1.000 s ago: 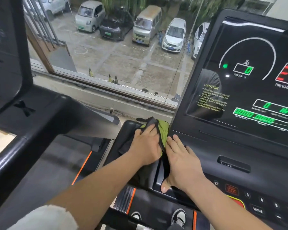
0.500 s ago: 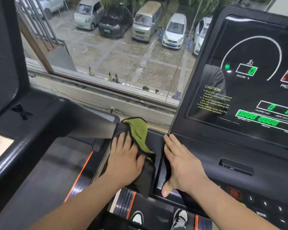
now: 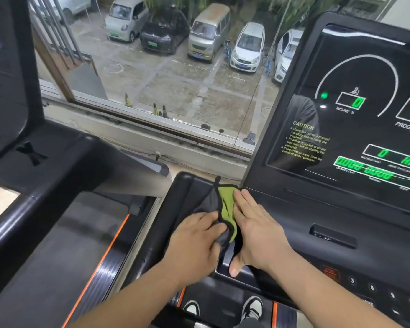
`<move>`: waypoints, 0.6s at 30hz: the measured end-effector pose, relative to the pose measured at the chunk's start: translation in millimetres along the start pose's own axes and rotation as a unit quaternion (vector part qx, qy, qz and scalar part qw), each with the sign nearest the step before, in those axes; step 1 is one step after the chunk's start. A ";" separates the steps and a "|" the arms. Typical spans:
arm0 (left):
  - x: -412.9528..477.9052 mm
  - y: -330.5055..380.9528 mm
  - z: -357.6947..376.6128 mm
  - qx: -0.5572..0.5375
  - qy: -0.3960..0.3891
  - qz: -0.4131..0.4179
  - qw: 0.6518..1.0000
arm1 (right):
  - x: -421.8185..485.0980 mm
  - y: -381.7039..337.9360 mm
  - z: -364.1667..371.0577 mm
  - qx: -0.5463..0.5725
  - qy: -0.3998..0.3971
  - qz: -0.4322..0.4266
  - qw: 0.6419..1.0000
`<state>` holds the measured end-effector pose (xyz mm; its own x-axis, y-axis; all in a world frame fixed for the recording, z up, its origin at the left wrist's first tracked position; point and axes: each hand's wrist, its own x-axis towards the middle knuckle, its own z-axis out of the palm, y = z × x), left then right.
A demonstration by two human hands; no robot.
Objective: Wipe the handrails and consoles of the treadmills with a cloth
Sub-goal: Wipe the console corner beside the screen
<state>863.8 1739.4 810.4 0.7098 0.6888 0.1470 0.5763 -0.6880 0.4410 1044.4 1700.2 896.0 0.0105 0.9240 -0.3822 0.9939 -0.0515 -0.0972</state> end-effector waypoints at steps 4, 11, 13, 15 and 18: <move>27.1 -14.4 1.4 0.116 -0.005 0.045 0.992 | -0.7 0.3 0.6 -0.004 0.003 -0.004 1.000; 96.9 -28.3 -16.6 0.108 0.036 -0.138 0.984 | -3.7 0.6 -0.9 -0.007 0.004 -0.003 1.000; 104.7 -27.0 -14.7 0.096 0.029 -0.160 0.982 | -6.5 1.5 0.8 0.003 0.020 0.006 1.000; 99.5 -15.5 -10.1 0.079 0.026 -0.141 0.986 | -9.0 1.6 1.0 0.003 0.034 0.008 0.999; 65.2 13.9 -4.8 0.020 0.003 -0.121 0.992 | -10.7 0.1 -2.1 0.002 0.023 0.021 1.000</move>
<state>916.1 1775.8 830.4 0.5464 0.8362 0.0473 0.7452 -0.5112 0.4283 1044.6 1691.1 902.0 0.0564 0.9374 -0.3436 0.9922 -0.0909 -0.0852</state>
